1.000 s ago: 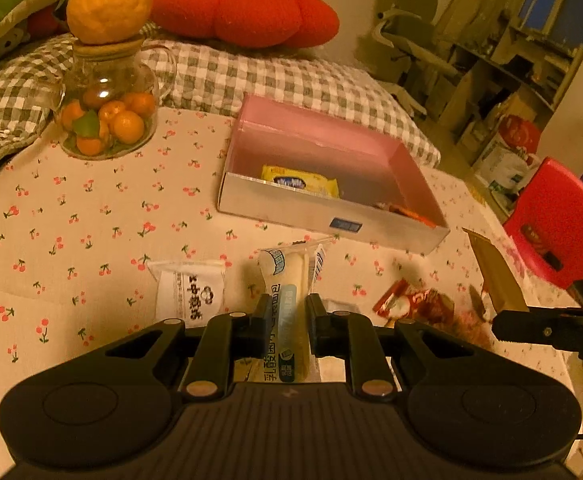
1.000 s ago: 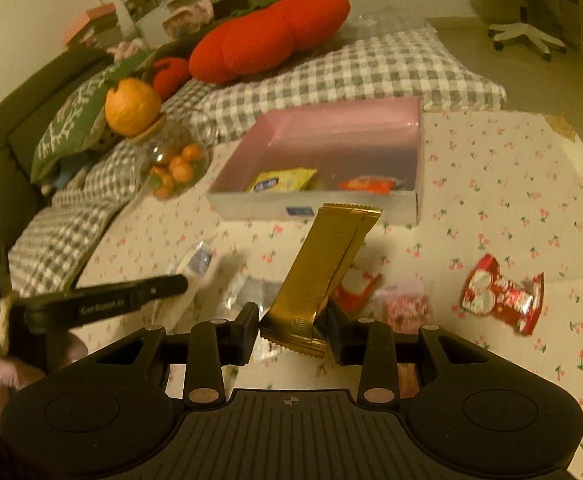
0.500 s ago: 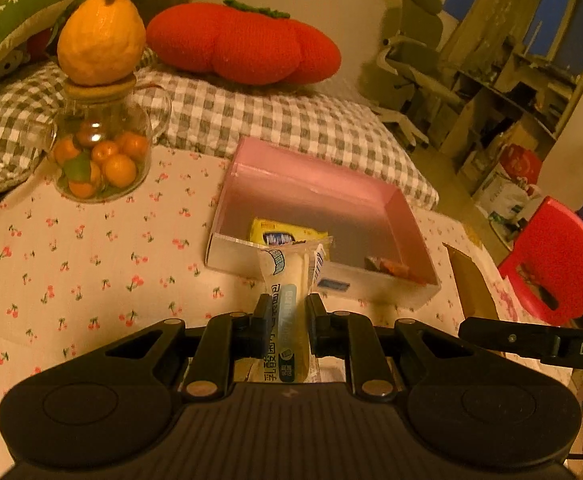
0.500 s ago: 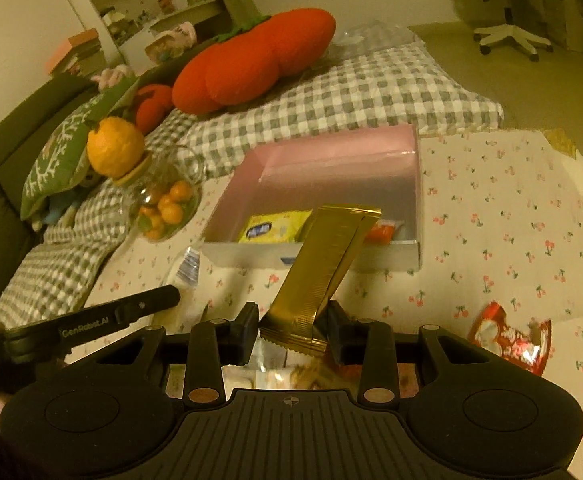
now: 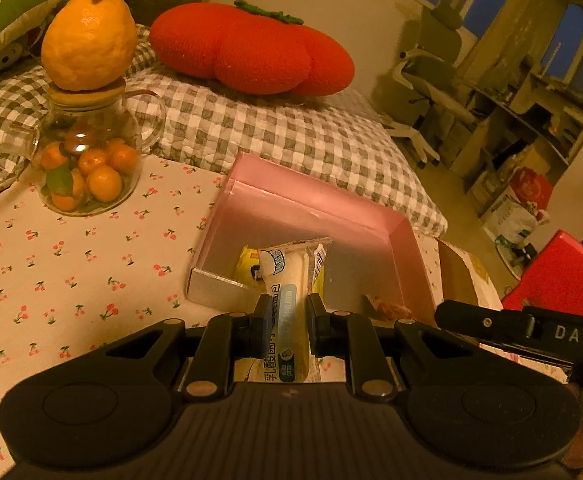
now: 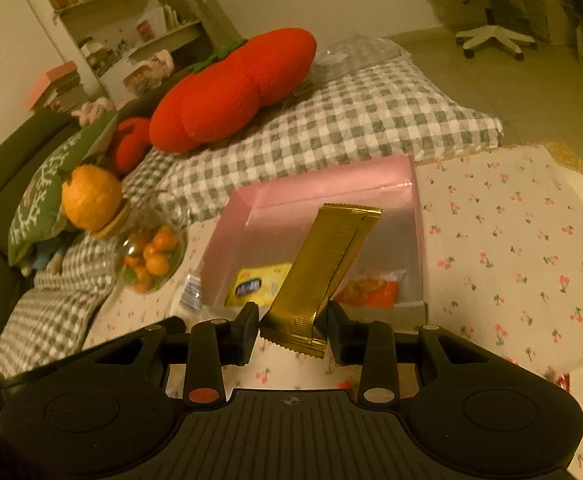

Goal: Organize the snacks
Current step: 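Carry both items into the silver box and open both tools to release them, then move both tools back from the box to the snack pile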

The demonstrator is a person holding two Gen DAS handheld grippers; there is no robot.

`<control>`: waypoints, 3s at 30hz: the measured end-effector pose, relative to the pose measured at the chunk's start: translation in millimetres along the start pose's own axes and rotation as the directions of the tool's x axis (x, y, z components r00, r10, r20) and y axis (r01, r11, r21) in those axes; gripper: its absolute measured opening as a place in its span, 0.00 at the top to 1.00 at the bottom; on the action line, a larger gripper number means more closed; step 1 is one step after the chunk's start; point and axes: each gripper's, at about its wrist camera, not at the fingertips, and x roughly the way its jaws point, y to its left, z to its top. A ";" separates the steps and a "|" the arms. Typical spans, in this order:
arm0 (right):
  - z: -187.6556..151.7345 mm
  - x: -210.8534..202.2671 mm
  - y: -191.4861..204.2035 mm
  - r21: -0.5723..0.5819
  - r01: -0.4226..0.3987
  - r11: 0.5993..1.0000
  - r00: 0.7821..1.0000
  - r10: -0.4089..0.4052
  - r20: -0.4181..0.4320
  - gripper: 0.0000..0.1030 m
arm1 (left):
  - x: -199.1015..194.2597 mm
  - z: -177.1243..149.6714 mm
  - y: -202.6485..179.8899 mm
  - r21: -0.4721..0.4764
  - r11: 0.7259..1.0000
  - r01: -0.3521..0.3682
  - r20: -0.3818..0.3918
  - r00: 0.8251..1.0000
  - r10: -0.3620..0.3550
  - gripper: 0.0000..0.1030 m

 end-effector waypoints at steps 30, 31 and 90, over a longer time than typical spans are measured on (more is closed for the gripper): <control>54.0 118.4 -64.4 0.030 0.063 0.998 0.998 -0.062 -0.033 0.65 | 135.2 70.3 -13.4 0.132 0.984 -0.119 -0.043 0.991 0.126 0.93; 54.3 120.6 -64.0 0.022 0.067 0.997 0.997 -0.067 -0.033 0.65 | 136.5 69.8 -13.3 0.141 0.982 -0.127 -0.041 0.990 0.134 0.93; 14.3 -18.5 -12.6 -0.084 0.105 0.991 0.994 -0.108 -0.028 0.18 | 7.3 11.7 -21.1 0.145 0.983 -0.113 -0.023 0.993 0.117 0.07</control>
